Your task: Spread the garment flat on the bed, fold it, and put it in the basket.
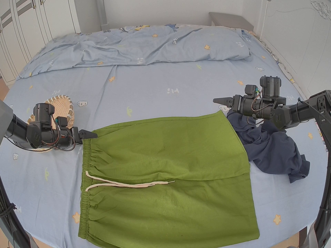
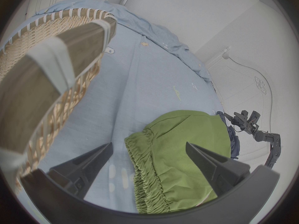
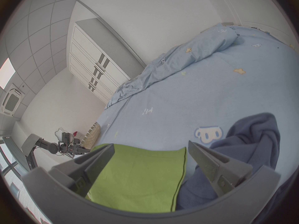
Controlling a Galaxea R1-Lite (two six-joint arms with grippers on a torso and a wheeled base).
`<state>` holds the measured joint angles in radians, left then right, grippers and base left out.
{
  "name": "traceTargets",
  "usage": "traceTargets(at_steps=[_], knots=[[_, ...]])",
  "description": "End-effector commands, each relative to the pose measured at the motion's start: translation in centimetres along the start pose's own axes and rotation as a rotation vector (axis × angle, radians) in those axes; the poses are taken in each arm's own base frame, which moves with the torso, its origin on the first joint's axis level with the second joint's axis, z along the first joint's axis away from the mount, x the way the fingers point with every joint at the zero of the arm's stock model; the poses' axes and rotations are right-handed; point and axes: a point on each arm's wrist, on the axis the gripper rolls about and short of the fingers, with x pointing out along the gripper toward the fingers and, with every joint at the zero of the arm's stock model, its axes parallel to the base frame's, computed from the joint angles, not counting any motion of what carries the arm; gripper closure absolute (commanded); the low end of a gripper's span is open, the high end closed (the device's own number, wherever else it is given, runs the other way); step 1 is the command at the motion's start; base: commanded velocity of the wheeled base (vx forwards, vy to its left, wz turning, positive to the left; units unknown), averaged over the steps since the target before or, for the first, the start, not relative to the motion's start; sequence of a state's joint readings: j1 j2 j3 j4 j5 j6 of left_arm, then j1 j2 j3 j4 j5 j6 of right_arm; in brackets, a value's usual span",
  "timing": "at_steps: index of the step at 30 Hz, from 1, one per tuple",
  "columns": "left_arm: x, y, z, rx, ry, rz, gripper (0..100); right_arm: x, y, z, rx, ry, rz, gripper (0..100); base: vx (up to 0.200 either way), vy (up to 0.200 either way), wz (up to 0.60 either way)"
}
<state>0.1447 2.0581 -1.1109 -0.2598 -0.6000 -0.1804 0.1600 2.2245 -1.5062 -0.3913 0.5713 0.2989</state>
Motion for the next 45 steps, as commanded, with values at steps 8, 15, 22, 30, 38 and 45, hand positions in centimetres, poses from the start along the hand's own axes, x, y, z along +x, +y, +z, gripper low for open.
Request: traceTargets(at_steps=[8,15,22,30,38,45], knots=[[0.2,-0.6,-0.5,0.003,0.017,-0.012,0,-2.6,0.0,-4.3,0.110,0.132,-0.060,0,0.000,0.000,0.00],[0.1,-0.8,-0.5,0.006,0.016,-0.014,0,-3.9,-2.0,-5.7,0.158,0.156,-0.172,0,0.000,0.000,0.00],[0.0,-1.1,-0.5,0.010,0.018,-0.019,0,-6.0,-5.3,-5.5,0.202,0.120,-0.286,0,0.000,0.000,0.00],[-0.3,-1.4,-0.4,0.014,0.012,-0.020,0,-11.2,-11.2,-4.6,0.265,0.031,-0.438,0,0.000,0.000,0.00],[-0.6,-1.5,-0.3,0.016,0.003,-0.019,0,-15.7,-14.6,-3.7,0.305,-0.048,-0.535,0,0.000,0.000,0.00],[-1.1,-1.7,0.0,0.006,-0.011,-0.020,0,-19.8,-16.1,-2.1,0.323,-0.126,-0.579,0,0.000,0.000,0.00]])
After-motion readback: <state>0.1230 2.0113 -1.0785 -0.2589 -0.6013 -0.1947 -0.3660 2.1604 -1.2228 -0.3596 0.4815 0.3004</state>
